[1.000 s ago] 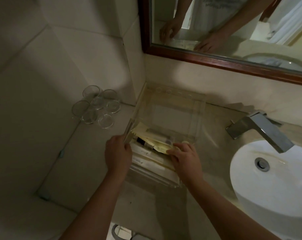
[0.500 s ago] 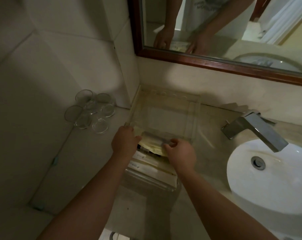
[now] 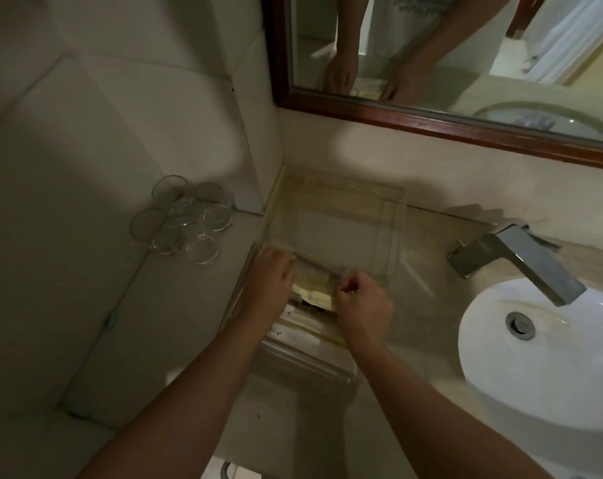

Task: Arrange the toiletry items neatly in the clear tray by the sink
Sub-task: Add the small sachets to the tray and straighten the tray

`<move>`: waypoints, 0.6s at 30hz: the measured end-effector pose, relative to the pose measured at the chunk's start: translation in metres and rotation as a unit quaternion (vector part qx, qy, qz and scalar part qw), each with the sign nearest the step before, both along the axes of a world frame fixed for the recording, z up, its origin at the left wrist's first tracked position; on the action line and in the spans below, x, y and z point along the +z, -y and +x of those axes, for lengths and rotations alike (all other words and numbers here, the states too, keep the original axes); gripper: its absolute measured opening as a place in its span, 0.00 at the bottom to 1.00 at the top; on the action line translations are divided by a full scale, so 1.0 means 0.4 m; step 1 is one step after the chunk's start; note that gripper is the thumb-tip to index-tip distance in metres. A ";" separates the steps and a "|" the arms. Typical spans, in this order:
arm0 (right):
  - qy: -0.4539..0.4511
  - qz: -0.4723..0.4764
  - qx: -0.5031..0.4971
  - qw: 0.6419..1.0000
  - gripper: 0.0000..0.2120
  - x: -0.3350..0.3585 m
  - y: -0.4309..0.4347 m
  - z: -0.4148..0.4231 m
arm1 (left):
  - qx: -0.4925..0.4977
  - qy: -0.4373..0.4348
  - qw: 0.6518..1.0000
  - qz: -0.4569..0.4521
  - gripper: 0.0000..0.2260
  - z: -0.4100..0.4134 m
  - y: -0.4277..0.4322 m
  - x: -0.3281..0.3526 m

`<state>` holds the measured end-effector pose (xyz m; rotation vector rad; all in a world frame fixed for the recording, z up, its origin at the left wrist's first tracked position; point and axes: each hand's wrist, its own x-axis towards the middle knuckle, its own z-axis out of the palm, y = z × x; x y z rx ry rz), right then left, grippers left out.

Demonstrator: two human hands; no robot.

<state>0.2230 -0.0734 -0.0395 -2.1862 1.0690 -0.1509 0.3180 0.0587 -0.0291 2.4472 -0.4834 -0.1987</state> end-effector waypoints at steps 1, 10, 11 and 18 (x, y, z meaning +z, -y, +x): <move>-0.011 -0.013 0.013 1.000 0.02 -0.001 0.003 0.001 | -0.037 0.014 0.999 0.023 0.13 -0.002 0.001 -0.006; 0.004 -0.200 0.190 0.961 0.16 0.000 -0.018 -0.010 | -0.112 0.041 0.991 0.062 0.16 -0.024 0.000 -0.035; -0.003 -0.214 0.199 0.956 0.18 0.002 -0.020 -0.009 | -0.119 0.055 0.989 0.063 0.18 -0.024 0.001 -0.036; -0.054 -0.208 0.242 0.946 0.18 -0.008 -0.020 -0.006 | -0.137 0.065 0.981 0.123 0.20 -0.023 -0.001 -0.055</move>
